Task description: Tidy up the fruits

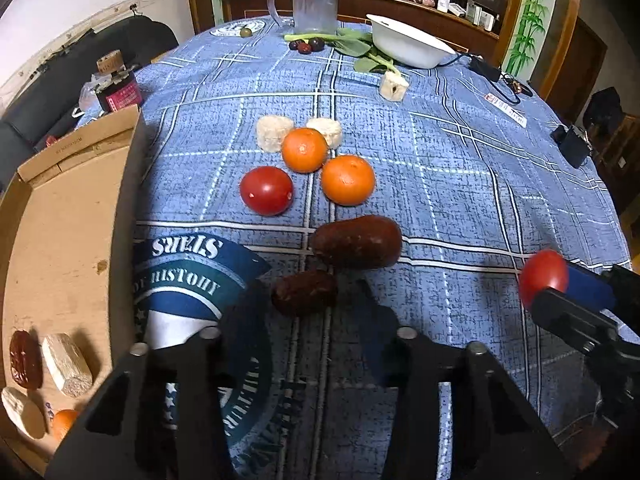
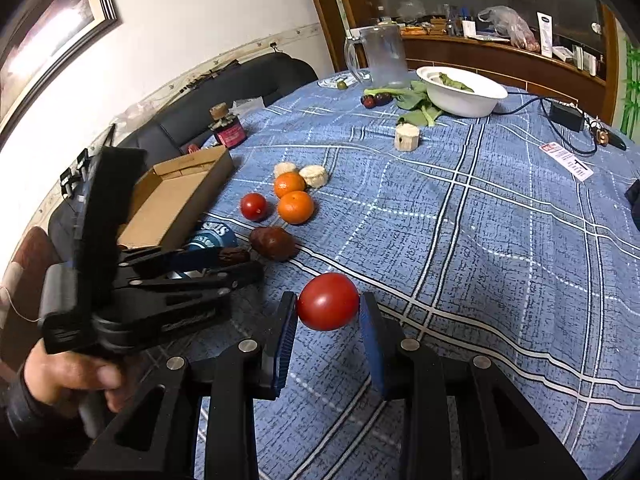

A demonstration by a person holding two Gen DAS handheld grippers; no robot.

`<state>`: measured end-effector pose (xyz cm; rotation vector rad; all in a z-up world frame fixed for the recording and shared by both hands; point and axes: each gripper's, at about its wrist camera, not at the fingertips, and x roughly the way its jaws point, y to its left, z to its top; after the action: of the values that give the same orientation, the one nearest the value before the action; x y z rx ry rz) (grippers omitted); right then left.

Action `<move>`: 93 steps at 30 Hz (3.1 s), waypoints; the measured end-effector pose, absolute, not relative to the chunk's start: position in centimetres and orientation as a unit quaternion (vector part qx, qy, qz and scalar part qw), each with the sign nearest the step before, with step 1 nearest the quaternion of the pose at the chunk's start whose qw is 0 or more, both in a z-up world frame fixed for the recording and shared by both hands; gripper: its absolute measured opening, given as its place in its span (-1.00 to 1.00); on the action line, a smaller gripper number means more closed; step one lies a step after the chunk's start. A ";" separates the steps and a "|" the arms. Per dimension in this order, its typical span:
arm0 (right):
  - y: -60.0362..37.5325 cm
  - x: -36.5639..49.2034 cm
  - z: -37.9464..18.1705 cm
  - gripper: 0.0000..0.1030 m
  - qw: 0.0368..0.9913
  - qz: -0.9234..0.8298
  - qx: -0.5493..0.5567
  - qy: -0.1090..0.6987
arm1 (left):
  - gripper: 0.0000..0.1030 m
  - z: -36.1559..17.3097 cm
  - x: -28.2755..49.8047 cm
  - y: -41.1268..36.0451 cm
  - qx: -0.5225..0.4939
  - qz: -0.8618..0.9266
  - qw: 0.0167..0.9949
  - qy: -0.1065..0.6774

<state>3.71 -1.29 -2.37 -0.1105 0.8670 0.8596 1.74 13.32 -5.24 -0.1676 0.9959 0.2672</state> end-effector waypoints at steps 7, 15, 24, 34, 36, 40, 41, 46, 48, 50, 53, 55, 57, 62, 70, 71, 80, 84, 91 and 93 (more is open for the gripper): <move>-0.7 2.0 -1.1 -0.38 0.818 0.420 -0.057 0.390 | -0.42 -4.2 0.4 13.4 -0.082 0.126 0.874 0.462; 0.2 0.2 -0.6 -0.38 0.812 0.434 -0.067 0.385 | -0.42 -2.5 -2.0 13.6 -0.077 0.147 0.884 0.437; 1.7 -1.5 0.0 -0.38 0.805 0.453 -0.080 0.375 | -0.42 -0.5 -5.0 15.0 -0.074 0.181 0.894 0.404; 3.6 -2.7 0.4 -0.38 0.797 0.468 -0.098 0.369 | -0.42 0.1 -7.4 17.2 -0.086 0.203 0.894 0.390; 4.0 -3.0 0.5 -0.38 0.796 0.471 -0.100 0.367 | -0.42 0.2 -7.8 17.6 -0.089 0.207 0.894 0.388; 4.6 -3.3 0.6 -0.38 0.793 0.476 -0.105 0.365 | -0.42 0.3 -8.3 18.1 -0.094 0.213 0.894 0.384; 4.7 -3.5 0.6 -0.38 0.793 0.477 -0.106 0.365 | -0.42 0.3 -8.4 18.2 -0.095 0.213 0.894 0.383; 5.3 -3.8 0.7 -0.38 0.790 0.481 -0.111 0.364 | -0.42 0.4 -8.9 18.5 -0.097 0.214 0.895 0.380; 5.5 -4.0 0.8 -0.38 0.789 0.483 -0.112 0.363 | -0.42 0.5 -8.9 18.6 -0.097 0.216 0.895 0.378; 5.8 -4.2 0.8 -0.38 0.788 0.485 -0.113 0.362 | -0.42 0.5 -9.1 18.8 -0.098 0.218 0.895 0.377; 6.1 -4.3 0.8 -0.38 0.786 0.488 -0.115 0.362 | -0.42 0.6 -9.3 19.0 -0.097 0.221 0.895 0.375; 6.5 -4.4 0.8 -0.38 0.783 0.492 -0.117 0.362 | -0.42 0.7 -9.6 19.3 -0.097 0.226 0.894 0.374; 6.8 -4.6 0.8 -0.38 0.781 0.495 -0.119 0.362 | -0.42 0.6 -9.7 19.5 -0.097 0.228 0.894 0.374; 7.8 -4.8 0.6 -0.38 0.776 0.501 -0.124 0.363 | -0.42 0.4 -10.0 20.1 -0.100 0.232 0.892 0.375; 9.3 -4.9 0.4 -0.38 0.769 0.510 -0.131 0.364 | -0.42 0.3 -10.4 21.5 -0.107 0.243 0.889 0.374; 9.8 -5.0 0.4 -0.38 0.766 0.513 -0.132 0.364 | -0.42 0.3 -10.5 21.6 -0.107 0.244 0.888 0.374; 12.3 -5.3 0.3 -0.39 0.755 0.528 -0.140 0.363 | -0.42 0.1 -11.0 24.0 -0.119 0.255 0.883 0.375; 14.4 -5.1 0.3 -0.39 0.746 0.539 -0.142 0.364 | -0.42 0.3 -11.2 25.9 -0.136 0.255 0.881 0.375; 17.8 -4.7 0.2 -0.39 0.736 0.553 -0.150 0.361 | -0.42 0.6 -11.6 29.6 -0.153 0.272 0.873 0.374; 18.4 -4.6 0.2 -0.39 0.734 0.555 -0.151 0.361 | -0.42 0.5 -11.5 30.6 -0.158 0.276 0.871 0.376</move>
<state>-4.65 18.40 0.16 -0.3325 0.7935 1.2202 -11.47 30.57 0.52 -0.3309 0.7853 0.5767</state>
